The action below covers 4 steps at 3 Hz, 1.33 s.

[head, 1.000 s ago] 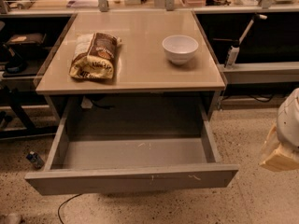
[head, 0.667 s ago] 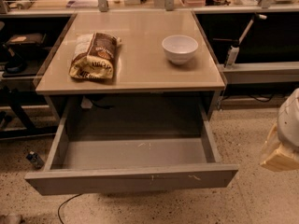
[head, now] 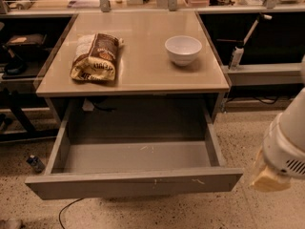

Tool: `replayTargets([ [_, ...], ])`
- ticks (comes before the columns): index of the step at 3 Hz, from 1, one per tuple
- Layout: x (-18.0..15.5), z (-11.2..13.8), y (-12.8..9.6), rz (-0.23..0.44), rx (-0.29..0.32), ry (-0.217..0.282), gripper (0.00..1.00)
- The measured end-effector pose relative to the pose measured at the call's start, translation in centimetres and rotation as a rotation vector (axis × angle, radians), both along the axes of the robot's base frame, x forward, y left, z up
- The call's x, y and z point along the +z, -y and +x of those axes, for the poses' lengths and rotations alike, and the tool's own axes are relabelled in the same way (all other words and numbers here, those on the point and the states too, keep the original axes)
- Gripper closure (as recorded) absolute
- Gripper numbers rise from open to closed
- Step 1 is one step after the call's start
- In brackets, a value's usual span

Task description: Close top drawer

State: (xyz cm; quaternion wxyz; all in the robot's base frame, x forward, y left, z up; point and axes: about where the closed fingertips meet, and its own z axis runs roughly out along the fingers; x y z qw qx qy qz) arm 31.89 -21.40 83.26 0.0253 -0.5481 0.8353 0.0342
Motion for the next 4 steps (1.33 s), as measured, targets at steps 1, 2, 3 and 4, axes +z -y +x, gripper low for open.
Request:
replayTargets([
  [1, -5.6, -1.0, -1.4, 0.016, 0.009, -0.078, 1.00],
  [2, -9.7, -0.9, -2.0, 0.033, -0.002, -0.121, 1.00],
  [3, -12.0, 0.2, -2.2, 0.043, -0.018, -0.127, 1.00],
  [4, -13.5, 2.0, -2.6, 0.054, -0.036, -0.123, 1.00],
])
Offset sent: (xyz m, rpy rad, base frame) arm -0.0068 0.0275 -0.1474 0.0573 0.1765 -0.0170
